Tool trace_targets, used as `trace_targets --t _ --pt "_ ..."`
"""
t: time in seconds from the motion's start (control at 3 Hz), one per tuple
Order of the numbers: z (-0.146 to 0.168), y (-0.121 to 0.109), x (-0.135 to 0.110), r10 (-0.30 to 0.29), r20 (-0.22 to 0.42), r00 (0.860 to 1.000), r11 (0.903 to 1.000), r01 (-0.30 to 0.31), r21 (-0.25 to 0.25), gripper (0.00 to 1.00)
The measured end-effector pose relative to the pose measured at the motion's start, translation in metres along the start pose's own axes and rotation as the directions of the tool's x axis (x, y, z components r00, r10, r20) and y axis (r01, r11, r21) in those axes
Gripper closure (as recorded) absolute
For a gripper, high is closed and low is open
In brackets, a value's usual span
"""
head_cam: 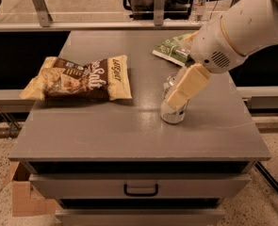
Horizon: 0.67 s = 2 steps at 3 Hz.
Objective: Pick brown chip bag
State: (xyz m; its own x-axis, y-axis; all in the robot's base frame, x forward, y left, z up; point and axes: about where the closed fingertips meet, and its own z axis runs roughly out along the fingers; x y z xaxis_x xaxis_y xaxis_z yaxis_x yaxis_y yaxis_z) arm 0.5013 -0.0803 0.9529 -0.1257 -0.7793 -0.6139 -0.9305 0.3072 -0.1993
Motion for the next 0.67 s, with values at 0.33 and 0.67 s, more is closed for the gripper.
trace_targets --t 0.33,0.67 --pt "0.006 0.005 -0.006 0.018 0.004 1.000 0.9998 -0.018 0.013 0.00" --pt "0.031 0.008 -0.029 -0.004 0.045 0.999 0.9999 0.005 -0.012 0.00"
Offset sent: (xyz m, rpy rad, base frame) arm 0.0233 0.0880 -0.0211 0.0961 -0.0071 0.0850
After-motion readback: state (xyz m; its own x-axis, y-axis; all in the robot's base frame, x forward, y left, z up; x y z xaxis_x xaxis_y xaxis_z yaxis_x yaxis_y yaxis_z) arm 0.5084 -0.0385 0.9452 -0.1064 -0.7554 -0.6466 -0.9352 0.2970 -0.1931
